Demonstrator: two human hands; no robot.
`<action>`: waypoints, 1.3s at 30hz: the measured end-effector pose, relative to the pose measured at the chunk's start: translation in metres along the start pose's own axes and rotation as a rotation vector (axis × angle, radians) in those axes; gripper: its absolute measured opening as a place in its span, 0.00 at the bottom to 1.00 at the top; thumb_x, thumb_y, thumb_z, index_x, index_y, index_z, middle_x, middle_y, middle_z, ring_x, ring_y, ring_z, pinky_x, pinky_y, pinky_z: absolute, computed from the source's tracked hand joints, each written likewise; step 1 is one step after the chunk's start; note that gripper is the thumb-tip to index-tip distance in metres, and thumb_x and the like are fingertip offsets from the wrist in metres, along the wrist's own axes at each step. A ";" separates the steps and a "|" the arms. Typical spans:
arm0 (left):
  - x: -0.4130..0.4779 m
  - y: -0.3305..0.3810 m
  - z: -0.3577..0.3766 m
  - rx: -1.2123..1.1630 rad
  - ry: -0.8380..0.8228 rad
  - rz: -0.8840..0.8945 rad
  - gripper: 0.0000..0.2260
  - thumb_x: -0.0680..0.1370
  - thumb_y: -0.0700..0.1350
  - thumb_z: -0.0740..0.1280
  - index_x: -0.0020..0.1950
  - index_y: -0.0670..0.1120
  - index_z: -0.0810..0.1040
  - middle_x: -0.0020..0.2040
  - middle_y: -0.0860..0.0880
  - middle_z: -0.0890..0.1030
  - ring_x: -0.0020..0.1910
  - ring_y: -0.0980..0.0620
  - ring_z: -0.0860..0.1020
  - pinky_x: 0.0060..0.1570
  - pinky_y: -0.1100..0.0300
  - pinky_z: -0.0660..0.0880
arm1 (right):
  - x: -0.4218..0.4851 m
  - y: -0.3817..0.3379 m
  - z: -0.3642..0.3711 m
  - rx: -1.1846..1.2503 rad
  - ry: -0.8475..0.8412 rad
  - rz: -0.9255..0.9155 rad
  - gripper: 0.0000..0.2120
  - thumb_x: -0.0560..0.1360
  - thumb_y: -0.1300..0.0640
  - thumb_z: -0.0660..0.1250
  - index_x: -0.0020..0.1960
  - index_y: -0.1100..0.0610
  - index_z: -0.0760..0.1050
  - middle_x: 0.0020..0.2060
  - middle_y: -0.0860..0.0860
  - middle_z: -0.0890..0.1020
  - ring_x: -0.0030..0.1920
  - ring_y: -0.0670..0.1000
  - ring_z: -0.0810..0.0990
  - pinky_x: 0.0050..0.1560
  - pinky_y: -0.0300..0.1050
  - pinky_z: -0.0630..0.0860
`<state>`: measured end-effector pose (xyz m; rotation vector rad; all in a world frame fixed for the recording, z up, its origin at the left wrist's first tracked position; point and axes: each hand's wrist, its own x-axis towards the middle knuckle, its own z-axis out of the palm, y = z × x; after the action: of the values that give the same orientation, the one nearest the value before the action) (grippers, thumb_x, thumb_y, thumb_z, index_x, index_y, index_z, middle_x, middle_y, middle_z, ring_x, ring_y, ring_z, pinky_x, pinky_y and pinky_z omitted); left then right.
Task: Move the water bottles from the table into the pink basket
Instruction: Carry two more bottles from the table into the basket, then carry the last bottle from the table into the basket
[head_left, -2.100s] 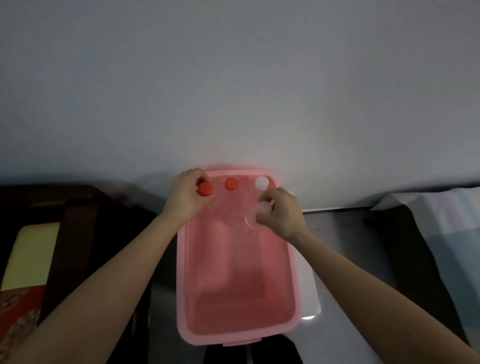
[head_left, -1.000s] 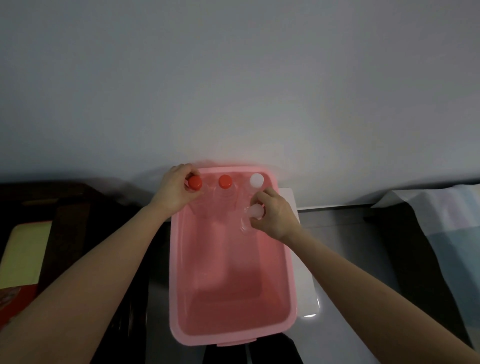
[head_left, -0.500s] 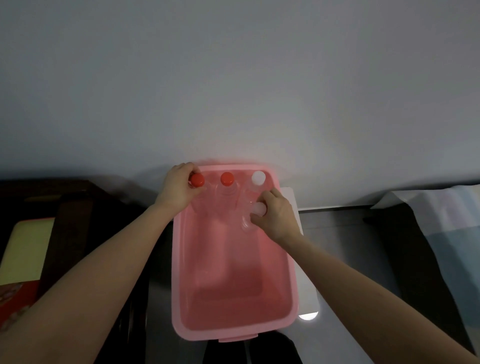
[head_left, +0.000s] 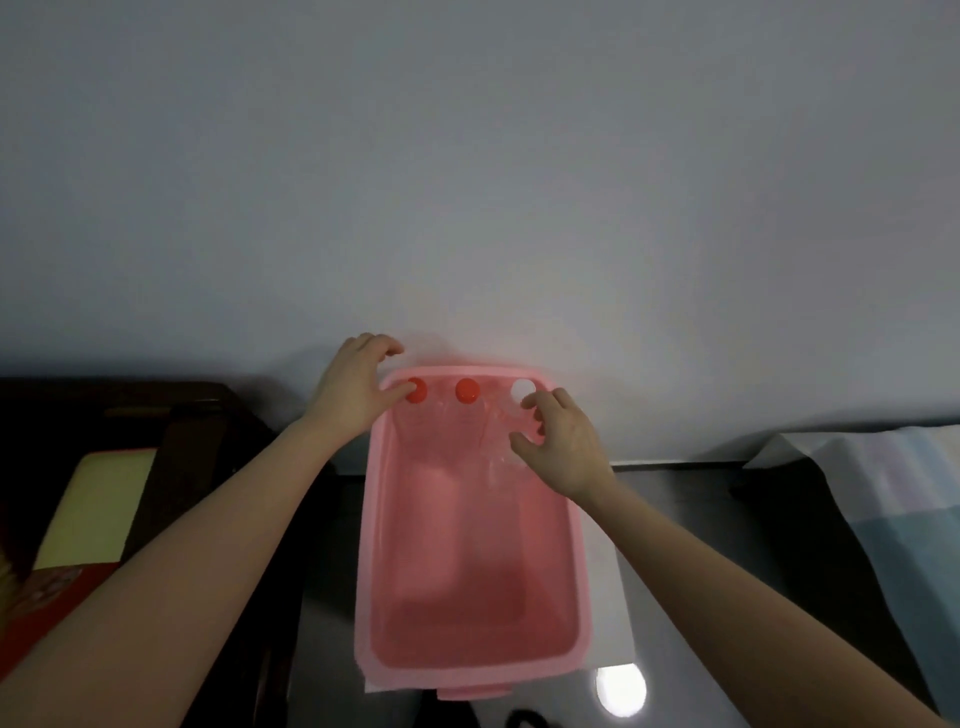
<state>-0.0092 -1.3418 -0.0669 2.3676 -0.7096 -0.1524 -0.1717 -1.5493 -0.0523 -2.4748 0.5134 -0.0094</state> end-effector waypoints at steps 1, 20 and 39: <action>-0.004 0.010 -0.014 0.009 0.027 0.001 0.18 0.71 0.46 0.74 0.58 0.44 0.77 0.54 0.45 0.79 0.55 0.45 0.75 0.55 0.52 0.74 | -0.002 -0.009 -0.011 0.004 0.022 -0.028 0.19 0.71 0.54 0.68 0.59 0.58 0.73 0.54 0.52 0.75 0.50 0.53 0.77 0.48 0.49 0.76; -0.459 0.176 -0.199 -0.068 0.972 -0.494 0.16 0.77 0.46 0.68 0.65 0.51 0.76 0.61 0.55 0.77 0.61 0.58 0.74 0.55 0.73 0.67 | -0.229 -0.170 -0.097 0.276 0.035 -0.840 0.22 0.73 0.54 0.68 0.66 0.55 0.71 0.64 0.50 0.74 0.65 0.50 0.71 0.62 0.43 0.68; -0.973 0.177 -0.284 0.232 1.257 -1.177 0.24 0.76 0.43 0.69 0.71 0.44 0.69 0.71 0.45 0.72 0.70 0.46 0.68 0.67 0.55 0.62 | -0.566 -0.416 0.138 0.193 -0.501 -1.238 0.36 0.76 0.41 0.62 0.78 0.52 0.50 0.78 0.48 0.52 0.77 0.48 0.49 0.76 0.52 0.56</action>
<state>-0.8325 -0.7834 0.1943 2.1619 1.2794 0.8770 -0.5284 -0.9575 0.1326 -2.0951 -1.1691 0.0595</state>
